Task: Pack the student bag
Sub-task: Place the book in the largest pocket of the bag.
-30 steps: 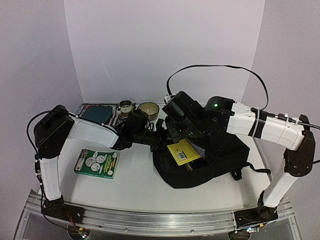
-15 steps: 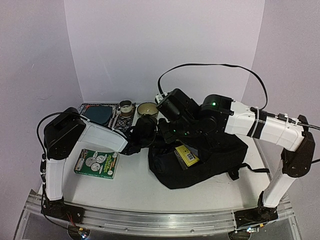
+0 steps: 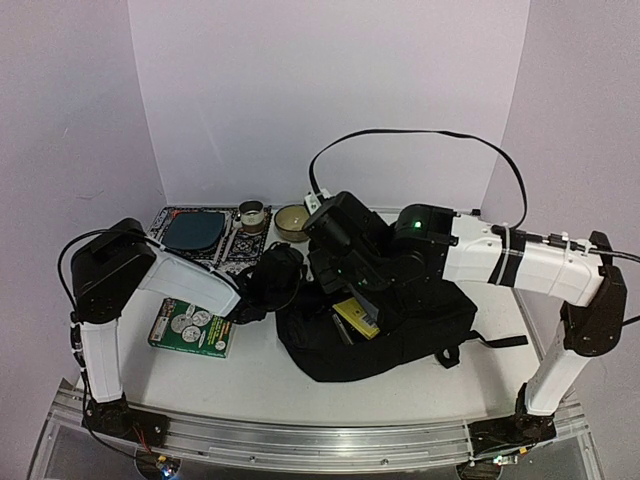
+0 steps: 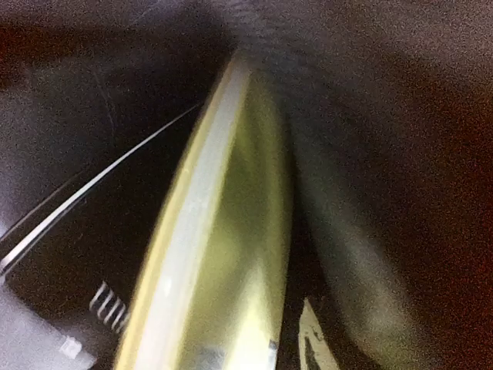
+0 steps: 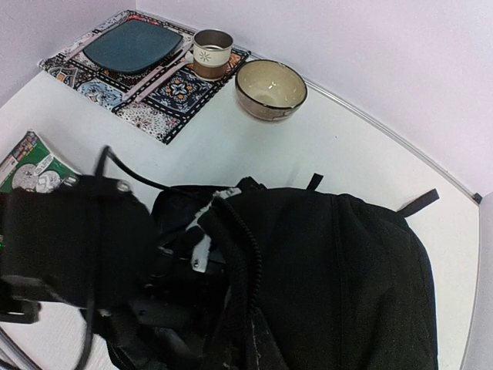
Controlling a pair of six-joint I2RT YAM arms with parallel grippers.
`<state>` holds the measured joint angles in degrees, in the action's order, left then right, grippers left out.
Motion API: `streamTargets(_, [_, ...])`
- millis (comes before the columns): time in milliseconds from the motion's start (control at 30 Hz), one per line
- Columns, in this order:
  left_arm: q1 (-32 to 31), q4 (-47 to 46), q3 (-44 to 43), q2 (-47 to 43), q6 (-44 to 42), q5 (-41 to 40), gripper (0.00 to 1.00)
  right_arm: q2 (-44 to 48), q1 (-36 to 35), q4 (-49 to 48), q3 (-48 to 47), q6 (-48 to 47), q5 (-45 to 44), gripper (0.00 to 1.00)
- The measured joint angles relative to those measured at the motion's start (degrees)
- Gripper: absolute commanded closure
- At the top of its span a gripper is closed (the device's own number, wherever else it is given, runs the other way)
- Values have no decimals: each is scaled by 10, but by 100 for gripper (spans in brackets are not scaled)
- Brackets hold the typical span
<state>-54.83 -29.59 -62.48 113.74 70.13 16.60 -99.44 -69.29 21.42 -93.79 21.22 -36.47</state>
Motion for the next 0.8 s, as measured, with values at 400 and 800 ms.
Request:
streamTargets(400, [-2, 123, 52, -126, -74, -87, 18, 14, -6, -21, 69, 27, -30, 100])
streamTargets(800, [-13, 235, -86, -31, -128, -94, 29, 21, -4, -23, 76, 38, -39, 100])
